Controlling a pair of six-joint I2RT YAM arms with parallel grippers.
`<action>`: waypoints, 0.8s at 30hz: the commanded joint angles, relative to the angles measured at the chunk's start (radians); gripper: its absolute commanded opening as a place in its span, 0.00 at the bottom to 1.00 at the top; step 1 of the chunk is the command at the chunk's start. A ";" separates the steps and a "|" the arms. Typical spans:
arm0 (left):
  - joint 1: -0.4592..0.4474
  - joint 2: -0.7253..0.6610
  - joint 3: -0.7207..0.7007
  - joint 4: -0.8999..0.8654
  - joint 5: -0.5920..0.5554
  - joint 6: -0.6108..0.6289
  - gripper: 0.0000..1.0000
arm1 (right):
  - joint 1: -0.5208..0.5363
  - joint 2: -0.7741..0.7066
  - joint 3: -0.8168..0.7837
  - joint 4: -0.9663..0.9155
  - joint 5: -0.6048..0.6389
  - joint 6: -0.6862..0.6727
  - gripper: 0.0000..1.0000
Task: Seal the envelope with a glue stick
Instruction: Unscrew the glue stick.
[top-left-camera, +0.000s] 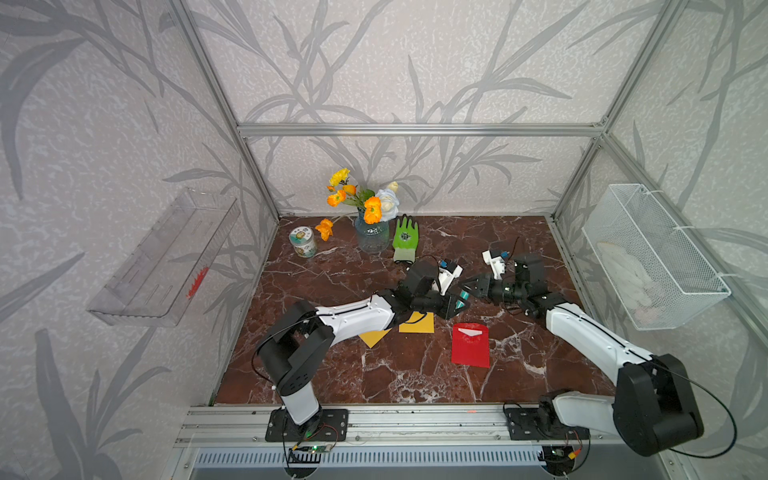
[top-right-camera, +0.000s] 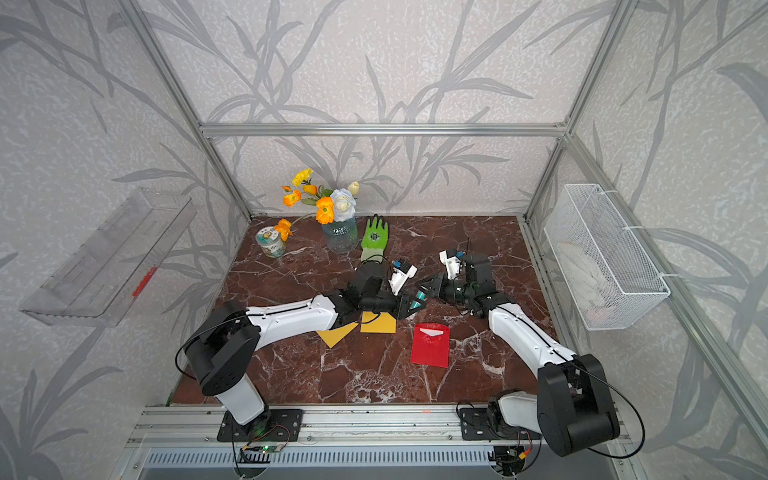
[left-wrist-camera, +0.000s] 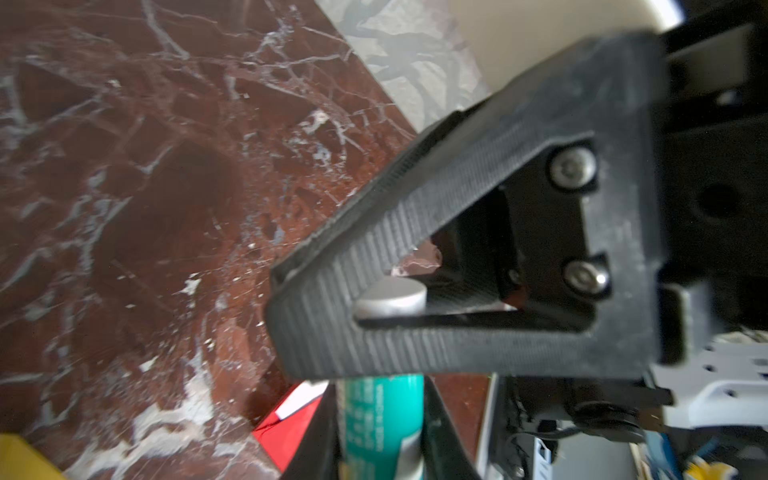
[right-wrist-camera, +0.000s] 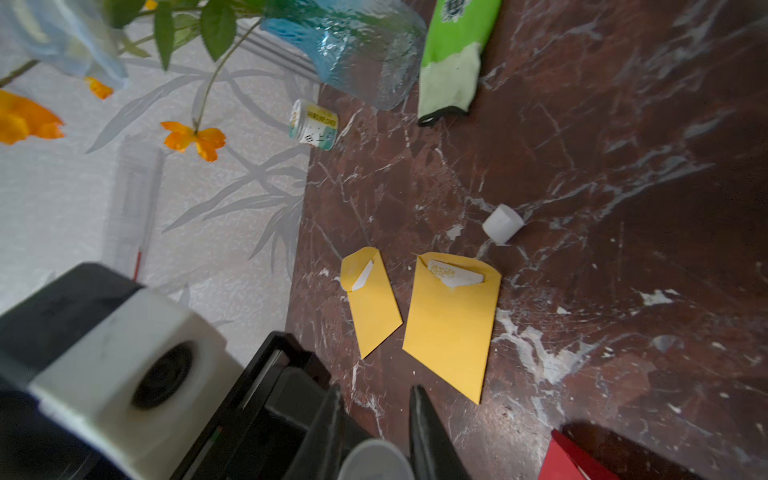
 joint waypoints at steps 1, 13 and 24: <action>-0.020 -0.021 0.018 -0.016 -0.256 0.041 0.00 | 0.080 0.030 0.042 -0.143 0.389 0.013 0.07; 0.020 -0.009 0.077 -0.128 -0.138 0.031 0.00 | 0.130 -0.027 0.049 -0.035 0.363 -0.058 0.54; 0.086 -0.060 0.017 0.112 0.400 -0.123 0.00 | -0.052 -0.082 0.019 0.060 -0.250 -0.104 0.68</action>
